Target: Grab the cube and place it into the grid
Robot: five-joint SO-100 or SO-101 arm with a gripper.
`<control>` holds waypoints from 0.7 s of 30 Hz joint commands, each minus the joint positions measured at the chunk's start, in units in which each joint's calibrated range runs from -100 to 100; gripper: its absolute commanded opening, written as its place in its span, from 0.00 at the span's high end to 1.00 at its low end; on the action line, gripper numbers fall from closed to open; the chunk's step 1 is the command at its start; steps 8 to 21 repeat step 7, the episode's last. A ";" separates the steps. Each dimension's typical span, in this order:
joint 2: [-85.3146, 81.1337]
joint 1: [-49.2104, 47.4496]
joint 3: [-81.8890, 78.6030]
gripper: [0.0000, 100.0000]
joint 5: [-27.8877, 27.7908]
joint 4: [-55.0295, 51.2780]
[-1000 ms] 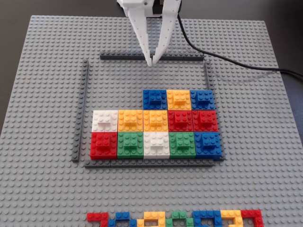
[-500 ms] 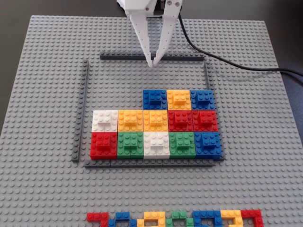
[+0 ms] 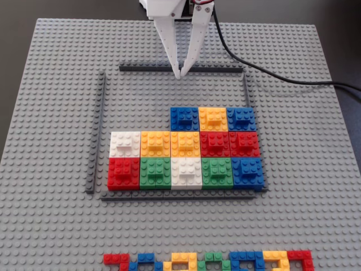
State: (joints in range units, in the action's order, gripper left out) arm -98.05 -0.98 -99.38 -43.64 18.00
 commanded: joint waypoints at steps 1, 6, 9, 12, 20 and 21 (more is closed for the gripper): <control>-1.95 -0.23 -0.62 1.00 -0.15 0.03; -1.95 -0.23 -0.62 1.00 -0.15 -0.17; -1.95 -0.23 -0.62 1.00 -0.20 -0.17; -1.95 -0.23 -0.62 1.00 -0.20 -0.17; -1.95 -0.23 -0.62 1.00 -0.20 -0.17; -1.95 -0.23 -0.62 1.00 -0.20 -0.17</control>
